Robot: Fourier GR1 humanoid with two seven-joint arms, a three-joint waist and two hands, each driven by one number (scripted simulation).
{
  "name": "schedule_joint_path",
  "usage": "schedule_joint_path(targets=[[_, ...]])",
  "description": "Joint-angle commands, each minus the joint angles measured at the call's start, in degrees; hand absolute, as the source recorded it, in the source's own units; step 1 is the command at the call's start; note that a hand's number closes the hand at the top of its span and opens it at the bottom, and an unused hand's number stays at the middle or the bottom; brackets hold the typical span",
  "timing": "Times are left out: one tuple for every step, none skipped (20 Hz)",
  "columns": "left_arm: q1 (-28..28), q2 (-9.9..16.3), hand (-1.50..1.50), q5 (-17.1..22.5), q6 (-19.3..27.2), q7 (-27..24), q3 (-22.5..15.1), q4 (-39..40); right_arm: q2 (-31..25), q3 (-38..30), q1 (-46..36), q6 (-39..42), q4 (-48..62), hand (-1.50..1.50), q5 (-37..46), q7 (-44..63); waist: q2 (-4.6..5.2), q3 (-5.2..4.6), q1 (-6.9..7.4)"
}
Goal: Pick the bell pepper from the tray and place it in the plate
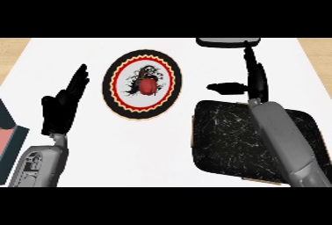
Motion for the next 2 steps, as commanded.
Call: schedule_joint_path(targets=[[-0.6,-1.0,0.0,-0.7,0.2,-1.0,0.1,1.5,-1.9,-3.7,0.2,4.7,3.9,-1.5,0.1,-4.2,0.1,0.01,0.2],[5.2,-1.2,0.0,-1.3,-0.2,-2.8,-1.4,-3.0,-2.3,-3.5,2.5,4.3,0.9,-1.5,0.1,-3.4,-0.01,0.0,0.22]])
